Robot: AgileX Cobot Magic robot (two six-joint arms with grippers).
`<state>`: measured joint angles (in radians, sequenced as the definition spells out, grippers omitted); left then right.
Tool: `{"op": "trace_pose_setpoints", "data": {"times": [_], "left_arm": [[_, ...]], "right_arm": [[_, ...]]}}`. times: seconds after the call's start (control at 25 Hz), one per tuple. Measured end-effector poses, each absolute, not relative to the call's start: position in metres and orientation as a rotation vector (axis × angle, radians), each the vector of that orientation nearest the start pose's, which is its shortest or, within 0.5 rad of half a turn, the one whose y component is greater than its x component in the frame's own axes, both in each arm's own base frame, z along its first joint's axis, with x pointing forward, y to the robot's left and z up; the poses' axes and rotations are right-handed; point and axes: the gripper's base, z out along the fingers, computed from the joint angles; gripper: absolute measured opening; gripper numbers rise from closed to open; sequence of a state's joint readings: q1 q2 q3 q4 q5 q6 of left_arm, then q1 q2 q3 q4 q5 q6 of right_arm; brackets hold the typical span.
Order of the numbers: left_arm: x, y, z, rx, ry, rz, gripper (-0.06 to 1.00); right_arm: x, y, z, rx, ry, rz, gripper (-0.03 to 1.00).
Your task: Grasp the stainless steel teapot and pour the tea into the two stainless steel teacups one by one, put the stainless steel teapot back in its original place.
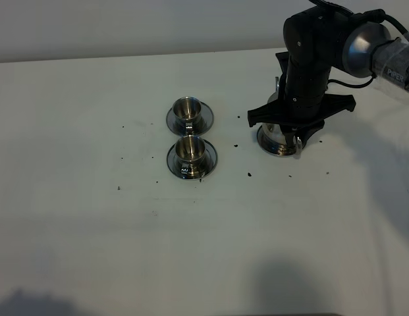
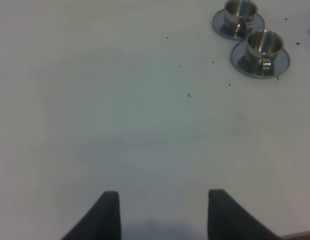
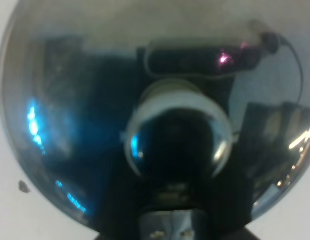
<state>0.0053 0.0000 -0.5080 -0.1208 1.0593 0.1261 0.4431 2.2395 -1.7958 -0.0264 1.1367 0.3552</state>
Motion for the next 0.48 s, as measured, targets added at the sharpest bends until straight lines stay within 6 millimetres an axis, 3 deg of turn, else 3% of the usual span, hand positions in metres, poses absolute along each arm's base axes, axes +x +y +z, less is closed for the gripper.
{"op": "trace_pose_setpoints", "data": {"times": [0.48], "left_arm": [[-0.006,-0.010,0.280,0.129,2.026,-0.062,0.43]], "right_arm": [[0.412,0.191,0.174,-0.176,3.027,-0.012,0.18]]}}
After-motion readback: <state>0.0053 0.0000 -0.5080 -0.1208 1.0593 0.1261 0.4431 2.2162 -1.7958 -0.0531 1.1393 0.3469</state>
